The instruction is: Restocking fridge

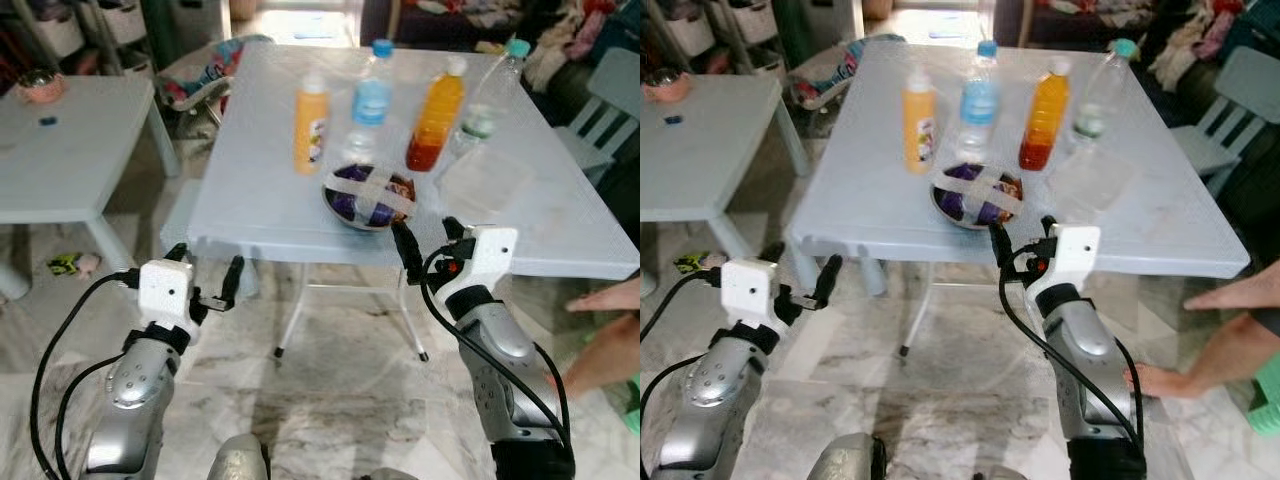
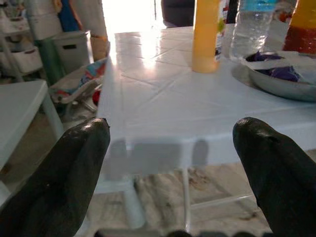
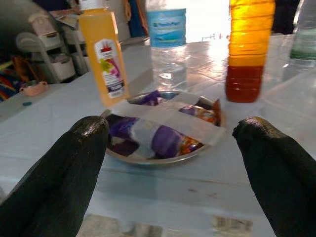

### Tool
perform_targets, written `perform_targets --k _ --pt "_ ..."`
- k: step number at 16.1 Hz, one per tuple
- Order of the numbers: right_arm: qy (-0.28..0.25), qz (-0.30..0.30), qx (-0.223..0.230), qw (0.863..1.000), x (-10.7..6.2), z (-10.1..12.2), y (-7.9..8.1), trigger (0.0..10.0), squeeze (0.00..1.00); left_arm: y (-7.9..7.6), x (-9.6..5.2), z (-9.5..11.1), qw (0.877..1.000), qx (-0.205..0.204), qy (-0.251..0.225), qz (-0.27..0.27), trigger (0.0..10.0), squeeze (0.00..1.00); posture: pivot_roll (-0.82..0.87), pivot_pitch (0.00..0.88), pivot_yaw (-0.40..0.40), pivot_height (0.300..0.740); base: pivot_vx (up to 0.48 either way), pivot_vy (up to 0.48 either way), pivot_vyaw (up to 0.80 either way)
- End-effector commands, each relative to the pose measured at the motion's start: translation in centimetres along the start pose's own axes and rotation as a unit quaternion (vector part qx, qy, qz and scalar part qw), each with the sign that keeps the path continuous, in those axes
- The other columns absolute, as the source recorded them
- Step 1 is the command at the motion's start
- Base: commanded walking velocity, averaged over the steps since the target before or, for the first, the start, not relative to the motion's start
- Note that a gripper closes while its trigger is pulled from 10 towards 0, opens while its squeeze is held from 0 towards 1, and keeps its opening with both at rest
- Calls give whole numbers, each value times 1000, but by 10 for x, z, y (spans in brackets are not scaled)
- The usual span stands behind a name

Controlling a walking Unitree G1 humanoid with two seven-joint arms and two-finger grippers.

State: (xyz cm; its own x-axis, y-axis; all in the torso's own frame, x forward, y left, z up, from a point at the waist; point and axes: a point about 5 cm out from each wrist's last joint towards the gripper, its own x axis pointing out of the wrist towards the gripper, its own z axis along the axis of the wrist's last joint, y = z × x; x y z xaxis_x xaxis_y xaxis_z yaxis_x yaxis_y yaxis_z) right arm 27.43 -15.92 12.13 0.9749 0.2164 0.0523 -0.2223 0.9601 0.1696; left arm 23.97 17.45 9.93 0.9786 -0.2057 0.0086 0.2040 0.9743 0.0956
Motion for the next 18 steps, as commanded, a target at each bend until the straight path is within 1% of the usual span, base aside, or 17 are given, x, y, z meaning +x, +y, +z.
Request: perform_targets --k 1,4,7,8,10,11,13,14,15,16,18 --pt "-7 -14 -6 1000 -1 5 -6 10000 0 -3 3 4 1000 3 -8 -9 10000 0 52 66 -36 740 0 0 0" --pt "-5 -20 -8 1000 1 5 -9 10000 0 0 1 3 1000 9 -4 -4 10000 0 59 72 -40 740 0 0 0" --pt "5 -16 -28 999 4 5 -12 10000 0 2 0 3 1000 11 -1 -1 10000 0 63 76 -37 740 0 0 0" --pt "8 -9 -43 999 5 5 -13 10000 0 2 -1 3 1000 12 0 0 10000 0 63 79 -35 740 0 0 0" --pt "29 23 -112 993 9 4 -15 10000 0 1 -2 2 1000 13 3 -2 10000 0 62 92 -25 740 0 0 0" --pt "26 31 -116 992 11 5 -15 10000 0 1 -2 2 1000 13 3 -2 10000 0 62 93 -23 740 0 0 0" --pt "27 57 -171 983 24 15 -22 10000 0 0 -4 1 1000 15 11 -9 10000 0 68 111 -17 740 0 0 0" --pt "27 58 -173 983 25 16 -23 10000 0 0 -4 1 1000 15 11 -9 10000 0 68 111 -17 740 0 0 0" --pt "16 61 -174 983 29 21 -25 10000 0 2 -6 1 1000 19 16 -9 10000 0 77 119 -17 740 0 0 0" --pt "4 73 -187 980 31 26 -25 10000 0 5 -8 1 1000 21 16 -8 10000 0 84 122 -17 740 0 0 0" --pt "-6 77 -180 981 27 25 -23 10000 0 6 -11 2 1000 21 16 -6 10000 0 87 123 -18 740 0 0 800"
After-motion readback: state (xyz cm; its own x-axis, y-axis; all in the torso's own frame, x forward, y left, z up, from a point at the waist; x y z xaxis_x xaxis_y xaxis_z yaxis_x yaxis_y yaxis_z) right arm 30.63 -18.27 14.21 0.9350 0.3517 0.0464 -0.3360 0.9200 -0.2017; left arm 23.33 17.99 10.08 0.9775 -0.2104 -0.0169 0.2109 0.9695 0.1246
